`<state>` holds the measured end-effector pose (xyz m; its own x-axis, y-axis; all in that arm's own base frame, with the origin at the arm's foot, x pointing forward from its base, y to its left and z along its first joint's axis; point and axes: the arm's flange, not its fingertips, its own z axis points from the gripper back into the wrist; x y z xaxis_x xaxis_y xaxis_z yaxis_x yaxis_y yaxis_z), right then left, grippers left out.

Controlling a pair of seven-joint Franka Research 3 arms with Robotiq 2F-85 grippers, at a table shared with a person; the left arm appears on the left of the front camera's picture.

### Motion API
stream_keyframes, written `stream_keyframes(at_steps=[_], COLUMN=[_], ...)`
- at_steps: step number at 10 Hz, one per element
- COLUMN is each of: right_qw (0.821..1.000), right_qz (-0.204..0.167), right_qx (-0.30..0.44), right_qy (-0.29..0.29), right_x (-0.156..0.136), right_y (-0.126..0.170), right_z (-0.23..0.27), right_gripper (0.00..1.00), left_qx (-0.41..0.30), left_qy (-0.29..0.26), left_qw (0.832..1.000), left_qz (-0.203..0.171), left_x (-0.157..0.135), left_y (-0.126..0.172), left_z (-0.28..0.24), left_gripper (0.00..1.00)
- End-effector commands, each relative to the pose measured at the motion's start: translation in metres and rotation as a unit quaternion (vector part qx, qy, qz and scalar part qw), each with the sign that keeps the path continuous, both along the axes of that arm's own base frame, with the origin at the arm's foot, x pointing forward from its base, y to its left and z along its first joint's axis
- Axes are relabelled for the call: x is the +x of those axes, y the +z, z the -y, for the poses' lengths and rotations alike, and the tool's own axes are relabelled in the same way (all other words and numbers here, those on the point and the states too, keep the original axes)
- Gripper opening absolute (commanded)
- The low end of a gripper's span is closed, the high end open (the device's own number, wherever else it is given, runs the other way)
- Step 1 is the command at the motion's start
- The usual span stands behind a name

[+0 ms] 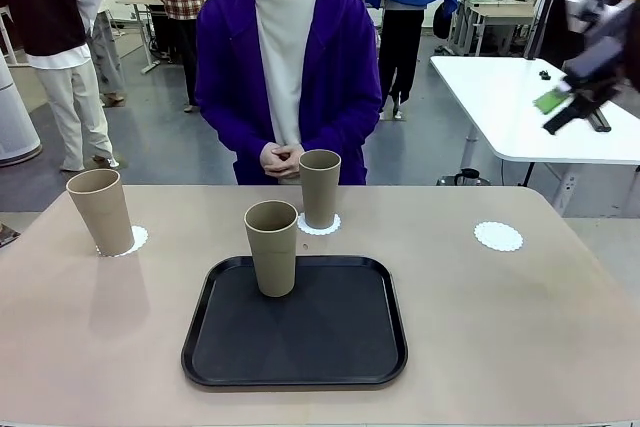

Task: Place coasters on the table and set cups on them.
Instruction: Take one Reusable plastic cup from the Flat Tray and place it on a coaster set by the human.

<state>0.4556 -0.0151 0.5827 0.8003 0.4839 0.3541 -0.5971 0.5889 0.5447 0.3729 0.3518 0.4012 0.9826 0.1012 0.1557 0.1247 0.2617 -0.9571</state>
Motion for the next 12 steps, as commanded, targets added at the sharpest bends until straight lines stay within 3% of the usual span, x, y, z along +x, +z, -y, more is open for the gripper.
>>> stream_keyframes(at_steps=[1, 4, 8, 12], right_qw=[0.996, 0.982, 0.963, 0.967], right_qz=[0.037, 0.097, 0.135, 0.099], right_qx=[-0.073, -0.139, -0.169, -0.129], right_qy=[0.018, 0.079, 0.161, 0.196], right_x=[-0.001, -0.006, -0.003, -0.012], right_y=[-0.017, -0.047, -0.108, -0.131], right_z=[-0.058, -0.160, -0.243, -0.262], right_gripper=[1.00, 1.00, 1.00, 1.00], left_qx=[0.002, 0.002, 0.002, 0.002], left_qy=[0.002, 0.002, 0.002, 0.002], left_qw=[1.000, 1.000, 1.000, 1.000], left_qz=[-0.004, -0.004, -0.004, -0.004], left_x=[-0.001, -0.001, -0.001, -0.001], left_y=[0.001, 0.001, 0.001, 0.001], left_z=[-0.001, -0.001, -0.001, -0.001], left_gripper=[1.00, 1.00, 1.00, 1.00])
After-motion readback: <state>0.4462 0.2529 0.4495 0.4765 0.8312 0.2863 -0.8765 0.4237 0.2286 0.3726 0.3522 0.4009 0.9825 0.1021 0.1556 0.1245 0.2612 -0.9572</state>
